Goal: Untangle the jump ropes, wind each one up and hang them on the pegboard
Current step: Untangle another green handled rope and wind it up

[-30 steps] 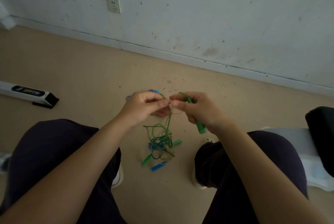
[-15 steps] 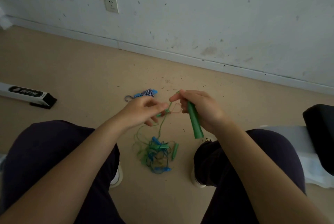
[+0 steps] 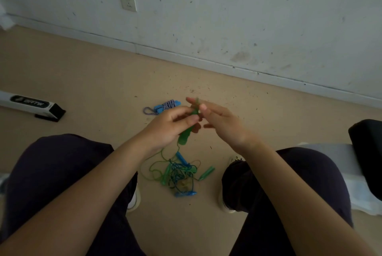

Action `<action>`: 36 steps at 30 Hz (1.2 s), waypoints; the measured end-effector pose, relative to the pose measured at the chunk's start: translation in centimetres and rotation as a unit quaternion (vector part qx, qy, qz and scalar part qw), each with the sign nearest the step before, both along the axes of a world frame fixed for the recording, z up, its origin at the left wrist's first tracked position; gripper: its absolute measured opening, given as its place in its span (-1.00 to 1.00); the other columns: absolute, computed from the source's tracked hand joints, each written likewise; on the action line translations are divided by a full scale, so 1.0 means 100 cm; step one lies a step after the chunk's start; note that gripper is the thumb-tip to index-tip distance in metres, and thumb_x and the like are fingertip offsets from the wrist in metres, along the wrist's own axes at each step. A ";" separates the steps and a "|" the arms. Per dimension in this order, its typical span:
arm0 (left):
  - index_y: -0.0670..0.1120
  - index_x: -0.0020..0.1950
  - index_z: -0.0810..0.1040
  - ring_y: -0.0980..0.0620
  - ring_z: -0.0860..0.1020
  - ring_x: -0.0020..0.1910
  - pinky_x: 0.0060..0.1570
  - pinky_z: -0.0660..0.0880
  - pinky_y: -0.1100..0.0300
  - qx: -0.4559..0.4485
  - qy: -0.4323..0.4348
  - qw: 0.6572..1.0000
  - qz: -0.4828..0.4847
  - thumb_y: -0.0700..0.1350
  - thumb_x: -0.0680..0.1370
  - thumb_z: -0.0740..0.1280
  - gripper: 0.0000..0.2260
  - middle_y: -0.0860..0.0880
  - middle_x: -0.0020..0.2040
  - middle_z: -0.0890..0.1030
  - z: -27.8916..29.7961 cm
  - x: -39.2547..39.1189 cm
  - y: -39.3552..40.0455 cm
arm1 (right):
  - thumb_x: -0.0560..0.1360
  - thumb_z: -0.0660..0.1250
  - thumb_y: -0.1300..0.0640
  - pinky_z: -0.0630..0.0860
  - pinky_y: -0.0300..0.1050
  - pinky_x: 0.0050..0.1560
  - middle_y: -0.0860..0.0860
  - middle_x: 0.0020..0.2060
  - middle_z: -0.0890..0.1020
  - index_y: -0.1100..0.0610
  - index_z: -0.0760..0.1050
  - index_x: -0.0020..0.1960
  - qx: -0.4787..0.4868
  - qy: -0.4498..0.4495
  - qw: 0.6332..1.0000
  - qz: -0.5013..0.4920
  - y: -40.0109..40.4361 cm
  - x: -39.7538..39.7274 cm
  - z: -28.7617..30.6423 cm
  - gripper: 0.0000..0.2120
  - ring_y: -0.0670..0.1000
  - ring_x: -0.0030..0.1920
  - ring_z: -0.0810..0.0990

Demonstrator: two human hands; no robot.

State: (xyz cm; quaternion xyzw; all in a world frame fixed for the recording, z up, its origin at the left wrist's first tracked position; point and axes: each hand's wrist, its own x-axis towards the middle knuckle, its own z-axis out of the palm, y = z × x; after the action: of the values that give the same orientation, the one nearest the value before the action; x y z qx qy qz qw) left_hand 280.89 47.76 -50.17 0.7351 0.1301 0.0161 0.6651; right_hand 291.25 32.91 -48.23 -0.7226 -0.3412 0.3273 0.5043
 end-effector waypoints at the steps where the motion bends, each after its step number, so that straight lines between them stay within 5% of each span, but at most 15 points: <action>1: -0.02 0.15 0.60 0.04 0.68 -0.07 -0.01 0.58 0.20 -0.012 0.001 1.000 -0.003 -0.10 0.62 0.30 -0.85 0.00 -0.09 0.71 0.001 0.000 0.001 | 0.68 0.08 -0.01 0.55 -0.19 0.02 -0.04 0.05 0.67 0.02 0.57 0.26 -0.010 -0.037 0.998 -0.049 0.000 0.004 -0.001 -0.66 -0.15 0.01 0.63; 4: -0.05 0.13 0.58 0.02 0.59 -0.22 -0.12 0.55 0.21 -0.013 0.006 0.999 -0.041 -0.18 0.66 0.24 -0.86 0.00 -0.21 0.61 0.003 -0.004 0.005 | 0.64 0.20 -0.01 0.59 0.00 -0.01 -0.02 -0.10 0.67 0.11 0.61 -0.02 0.000 -0.064 0.988 -0.139 0.000 0.014 -0.004 -0.73 -0.04 -0.09 0.65; 7: -0.09 0.21 0.58 0.05 0.56 -0.21 -0.13 0.52 0.21 -0.027 0.009 0.997 -0.071 -0.20 0.66 0.24 -0.82 -0.02 -0.18 0.60 0.004 -0.006 0.008 | 0.63 0.22 0.04 0.57 -0.12 -0.02 -0.04 -0.10 0.65 0.07 0.57 0.05 0.038 -0.053 0.997 -0.048 0.002 0.008 -0.004 -0.82 -0.09 -0.08 0.63; 11: -0.13 0.25 0.57 0.07 0.49 -0.28 -0.21 0.47 0.21 -0.046 0.002 0.998 -0.050 -0.23 0.66 0.21 -0.78 0.02 -0.25 0.56 0.004 -0.006 0.011 | 0.61 0.26 0.00 0.55 0.08 0.06 0.07 -0.22 0.67 0.19 0.55 -0.04 0.019 -0.027 0.999 0.004 0.003 0.002 -0.008 -0.75 0.16 -0.10 0.65; 15: -0.05 0.03 0.65 0.10 0.26 -0.46 -0.43 0.25 0.22 -0.027 0.005 0.999 0.043 -0.05 0.66 0.25 -0.81 0.07 -0.42 0.32 0.005 -0.006 0.019 | 0.56 0.36 0.01 0.55 -0.03 0.02 0.08 -0.36 0.64 0.26 0.55 -0.11 -0.016 -0.013 1.000 -0.017 -0.001 0.008 -0.006 -0.71 0.05 -0.30 0.61; 21: -0.07 -0.08 0.59 0.11 0.25 -0.51 -0.47 0.23 0.20 -0.092 -0.054 0.966 0.235 0.01 0.61 0.32 -0.81 0.09 -0.47 0.37 0.007 -0.004 0.031 | 0.50 0.44 0.13 0.60 -0.03 -0.02 0.09 -0.19 0.69 0.17 0.66 -0.07 -0.122 -0.084 0.989 0.005 -0.005 0.015 -0.011 -0.90 -0.05 -0.20 0.61; 25: 0.09 0.09 0.67 0.04 0.46 -0.42 -0.39 0.40 0.17 0.028 0.081 0.993 0.077 0.26 0.31 0.53 -0.57 0.14 -0.16 0.70 0.001 -0.005 0.022 | 0.50 0.40 0.29 0.64 -0.10 -0.18 0.14 -0.29 0.67 0.29 0.60 -0.11 0.018 0.067 0.997 -0.021 -0.004 0.009 -0.003 -0.95 0.06 -0.27 0.66; 27: 0.12 0.10 0.70 -0.02 0.53 -0.36 -0.37 0.44 0.19 0.077 0.130 0.987 -0.059 0.21 0.35 0.54 -0.63 0.16 0.03 0.70 -0.002 -0.005 0.012 | 0.46 0.42 0.24 0.62 -0.12 -0.21 0.11 -0.33 0.65 0.28 0.56 -0.15 0.076 0.104 0.991 -0.044 -0.002 0.008 0.002 -0.90 0.06 -0.30 0.64; 31: -0.03 -0.01 0.71 0.12 0.33 -0.47 -0.47 0.27 0.25 0.069 0.147 0.982 -0.093 0.02 0.55 0.41 -0.84 0.01 -0.09 0.73 0.005 -0.005 0.013 | 0.44 0.40 0.12 0.65 -0.06 -0.16 0.15 -0.28 0.66 0.26 0.46 -0.15 0.103 0.133 0.978 -0.123 -0.003 0.012 0.006 -0.79 0.12 -0.24 0.68; 36: -0.06 -0.09 0.72 0.30 0.46 -0.43 -0.40 0.28 0.33 0.138 0.158 0.975 -0.073 0.06 0.52 0.43 -0.80 0.15 -0.26 0.69 0.018 -0.010 0.031 | 0.53 0.40 0.15 0.59 0.07 -0.23 0.12 -0.33 0.64 0.24 0.44 -0.15 0.078 0.072 0.974 -0.201 -0.011 0.023 0.002 -0.79 0.07 -0.44 0.57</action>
State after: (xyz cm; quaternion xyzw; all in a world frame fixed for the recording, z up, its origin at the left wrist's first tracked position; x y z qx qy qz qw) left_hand 279.93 50.85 -48.36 0.8208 0.1762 -0.1313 0.5273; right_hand 293.53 31.79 -47.99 -0.7093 -0.1761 0.2424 0.6380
